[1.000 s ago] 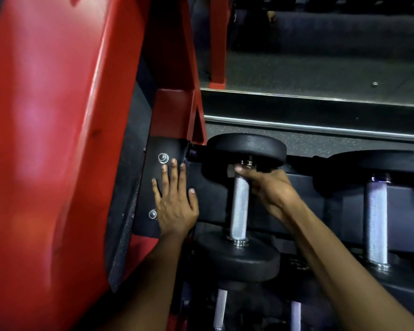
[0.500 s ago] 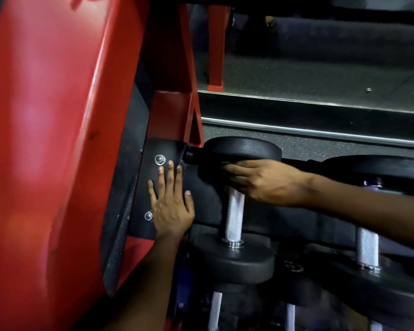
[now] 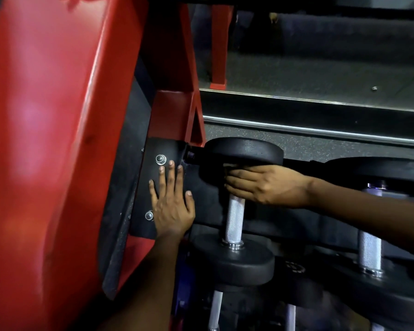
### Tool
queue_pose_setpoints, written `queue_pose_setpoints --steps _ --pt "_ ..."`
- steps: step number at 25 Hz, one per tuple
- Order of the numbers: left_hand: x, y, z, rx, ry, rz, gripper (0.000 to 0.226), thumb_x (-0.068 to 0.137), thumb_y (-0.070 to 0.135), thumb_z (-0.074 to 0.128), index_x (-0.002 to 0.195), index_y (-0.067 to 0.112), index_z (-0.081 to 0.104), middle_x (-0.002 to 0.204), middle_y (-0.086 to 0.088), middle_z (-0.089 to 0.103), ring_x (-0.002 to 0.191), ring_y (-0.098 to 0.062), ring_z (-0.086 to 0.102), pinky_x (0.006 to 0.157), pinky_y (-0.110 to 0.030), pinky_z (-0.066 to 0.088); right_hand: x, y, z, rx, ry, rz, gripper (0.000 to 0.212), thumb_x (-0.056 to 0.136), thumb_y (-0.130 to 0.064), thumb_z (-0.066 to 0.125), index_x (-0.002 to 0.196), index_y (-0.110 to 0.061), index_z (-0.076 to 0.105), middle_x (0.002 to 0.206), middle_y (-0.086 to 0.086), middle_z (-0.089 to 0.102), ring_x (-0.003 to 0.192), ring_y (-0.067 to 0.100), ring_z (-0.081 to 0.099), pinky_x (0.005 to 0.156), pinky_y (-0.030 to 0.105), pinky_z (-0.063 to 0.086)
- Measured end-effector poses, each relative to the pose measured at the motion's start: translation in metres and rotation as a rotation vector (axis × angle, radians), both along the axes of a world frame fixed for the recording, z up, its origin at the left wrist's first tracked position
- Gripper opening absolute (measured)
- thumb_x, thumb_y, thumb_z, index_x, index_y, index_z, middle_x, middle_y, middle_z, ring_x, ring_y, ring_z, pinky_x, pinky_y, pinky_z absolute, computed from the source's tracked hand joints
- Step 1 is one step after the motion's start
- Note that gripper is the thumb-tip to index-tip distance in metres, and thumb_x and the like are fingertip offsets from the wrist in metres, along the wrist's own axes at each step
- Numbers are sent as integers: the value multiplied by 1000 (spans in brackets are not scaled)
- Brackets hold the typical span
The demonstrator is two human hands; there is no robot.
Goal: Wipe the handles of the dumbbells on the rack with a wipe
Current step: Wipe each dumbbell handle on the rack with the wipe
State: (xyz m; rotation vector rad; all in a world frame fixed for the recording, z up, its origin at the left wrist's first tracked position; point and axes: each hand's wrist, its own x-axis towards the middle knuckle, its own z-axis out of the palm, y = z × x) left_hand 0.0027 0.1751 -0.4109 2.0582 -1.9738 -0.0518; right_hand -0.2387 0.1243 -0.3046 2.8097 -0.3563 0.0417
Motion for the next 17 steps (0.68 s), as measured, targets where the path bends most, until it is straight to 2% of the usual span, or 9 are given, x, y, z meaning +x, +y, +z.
queue_pose_setpoints --steps 3,5,7,10,11,12,14,15,17 --pt "0 1 0 5 12 0 65 89 32 32 151 13 28 161 -4 16 149 -24 13 118 -53 14 8 5 -2 30 -22 -128 52 98 -3 18 115 -9 67 120 7 65 111 19 62 90 24 47" --pt "0 0 0 3 14 12 65 89 32 32 151 13 28 161 -3 16 149 -23 13 118 -53 13 -3 10 -5 75 -166 -140 47 100 -10 20 123 -4 61 129 9 60 120 21 56 99 27 41" --pt "0 0 1 5 15 8 66 88 32 33 151 14 27 161 -2 15 148 -23 13 118 -53 13 -15 31 -6 275 -417 -305 40 100 -14 29 124 -3 60 130 8 58 122 16 53 105 25 38" --pt "0 -1 0 8 17 7 66 87 31 33 151 13 28 161 -3 15 148 -23 13 117 -53 13 6 73 -16 679 -1068 -1001 26 88 -5 54 109 -11 69 113 -2 65 101 -11 58 93 11 44" --pt "0 -1 0 7 19 8 66 87 31 33 151 12 28 161 -3 15 148 -24 13 117 -53 12 20 73 -16 911 -1309 -1244 25 87 1 54 99 -14 70 106 1 69 90 -9 62 87 12 48" --pt "-1 -1 1 8 18 9 66 87 31 33 151 13 28 161 -2 15 148 -23 13 118 -53 12 31 62 -17 1257 -1569 -1394 29 89 6 48 92 -14 68 99 7 71 82 -1 64 80 18 52" --pt "-1 0 1 9 12 7 66 87 31 33 151 13 27 161 -1 12 148 -23 12 118 -52 11 41 31 -13 1964 -1830 -1416 36 90 9 30 88 -9 61 82 12 71 68 14 67 64 26 56" --pt "-1 0 1 6 11 8 66 88 31 33 151 13 27 161 -1 12 149 -23 12 118 -51 10 44 19 -8 2137 -1892 -1389 38 91 7 25 87 -7 59 77 12 70 63 17 68 57 28 56" --pt "0 0 1 10 11 8 66 88 31 33 151 13 27 161 -1 12 149 -23 11 118 -51 10 53 16 4 2091 -1956 -1443 38 89 8 24 79 -8 57 69 16 64 55 20 63 48 24 53"
